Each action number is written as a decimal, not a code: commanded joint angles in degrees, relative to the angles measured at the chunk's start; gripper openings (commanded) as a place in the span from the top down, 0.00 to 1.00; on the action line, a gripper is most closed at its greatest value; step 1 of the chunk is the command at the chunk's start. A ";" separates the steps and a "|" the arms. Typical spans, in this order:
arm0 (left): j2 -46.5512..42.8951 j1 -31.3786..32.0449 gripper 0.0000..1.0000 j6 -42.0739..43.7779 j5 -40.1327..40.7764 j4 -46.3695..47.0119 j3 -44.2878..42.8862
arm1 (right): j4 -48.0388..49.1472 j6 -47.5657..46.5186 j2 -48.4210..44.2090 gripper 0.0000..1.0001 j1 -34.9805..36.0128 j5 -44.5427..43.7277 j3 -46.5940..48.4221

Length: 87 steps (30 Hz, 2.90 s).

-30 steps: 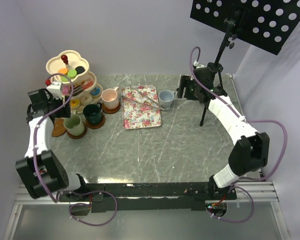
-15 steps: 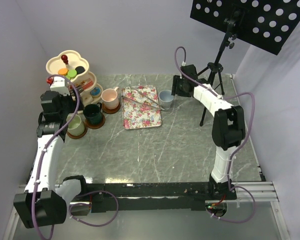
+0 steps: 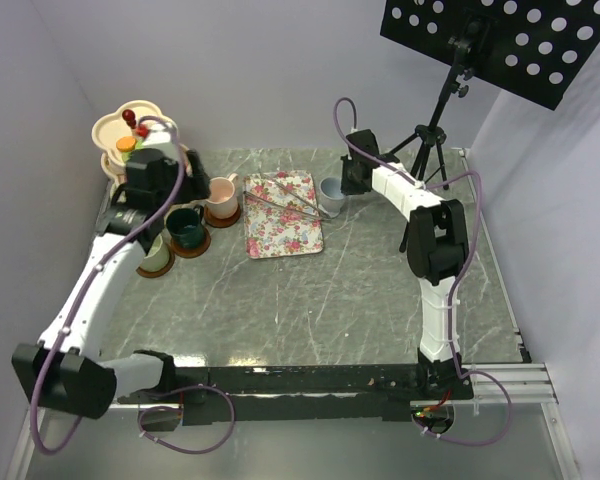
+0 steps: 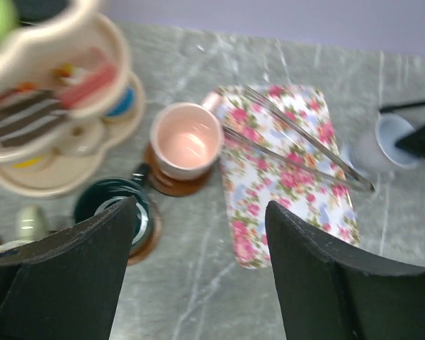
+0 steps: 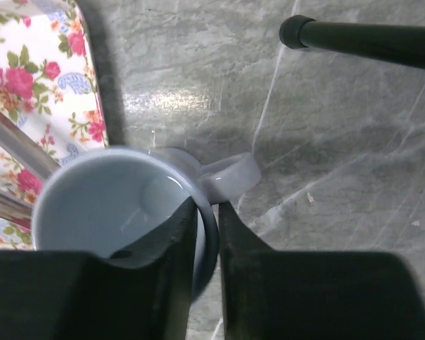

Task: Serve the afternoon tea
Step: Pick up the cup at the center of the board, then place the cup on the coaster.

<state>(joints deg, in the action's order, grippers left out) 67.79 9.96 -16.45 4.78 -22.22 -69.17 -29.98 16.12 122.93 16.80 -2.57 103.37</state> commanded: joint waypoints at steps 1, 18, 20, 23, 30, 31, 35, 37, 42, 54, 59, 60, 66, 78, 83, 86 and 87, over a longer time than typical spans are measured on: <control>4.53 6.90 0.23 -2.53 2.96 -1.87 -4.21 | -0.52 -1.00 -0.41 0.88 -0.10 -1.92 0.25; 26.07 22.47 0.20 -9.39 -16.37 11.55 -16.89 | -2.80 -10.41 -24.39 1.00 1.39 -2.54 -8.70; 27.65 22.83 0.19 -10.27 -18.30 14.82 -16.35 | -3.24 -9.71 -26.86 1.00 2.36 -0.34 -10.90; 30.03 23.00 0.18 -10.89 -19.89 15.01 -17.40 | -3.42 -9.44 -30.02 1.00 4.73 0.37 -13.98; 29.51 23.53 0.18 -10.27 -24.98 20.54 -12.67 | -3.51 -9.09 -32.85 1.00 8.86 0.28 -16.63; 29.42 23.79 0.18 -10.45 -24.82 20.81 -11.96 | -3.68 -9.26 -32.85 1.00 9.30 0.28 -16.36; 30.99 25.02 0.22 -8.00 -21.75 16.97 -12.13 | -3.16 -9.71 -33.55 1.00 11.06 -0.42 -16.45; 31.88 26.42 0.27 -5.19 -17.80 12.31 -13.71 | -2.98 -9.18 -34.25 1.00 11.24 0.45 -16.54; 32.58 28.54 0.69 -2.71 -15.14 10.18 -14.50 | -1.84 -8.65 -34.87 1.00 12.38 1.87 -17.41; 21.44 24.69 0.99 -10.88 -6.01 7.37 -11.09 | -2.02 -5.49 -37.41 0.32 12.12 -2.18 -17.33; 12.30 16.78 0.99 -11.33 -5.84 -1.23 -10.64 | 0.00 -3.47 -42.06 0.20 9.14 -2.00 -19.61; 9.93 15.46 0.99 -10.28 -5.13 -3.77 -10.38 | 0.70 -3.12 -42.86 0.20 8.35 -1.57 -20.22; -4.31 -1.83 0.99 -6.24 -2.92 -19.25 -5.55 | 3.87 -1.44 -47.60 0.18 1.58 1.16 -25.84; -9.43 -32.36 0.99 1.68 -3.46 -24.90 -4.66 | 4.22 -3.20 -48.49 0.18 -2.65 5.03 -28.05; -6.18 -37.81 0.99 4.23 -3.54 -18.49 -1.86 | 4.05 -3.99 -49.19 0.18 -2.65 4.86 -27.88; -4.78 -40.10 0.99 5.81 -7.83 -13.04 0.52 | 3.52 -5.39 -50.07 0.17 -2.65 3.45 -28.05; -4.16 -40.89 0.99 6.33 -9.24 -11.37 1.31 | 3.52 -5.57 -50.25 0.17 -2.65 3.27 -28.31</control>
<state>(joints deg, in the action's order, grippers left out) 62.52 -28.45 -12.73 1.61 -45.56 -69.23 -27.90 12.34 75.77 14.57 1.93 74.98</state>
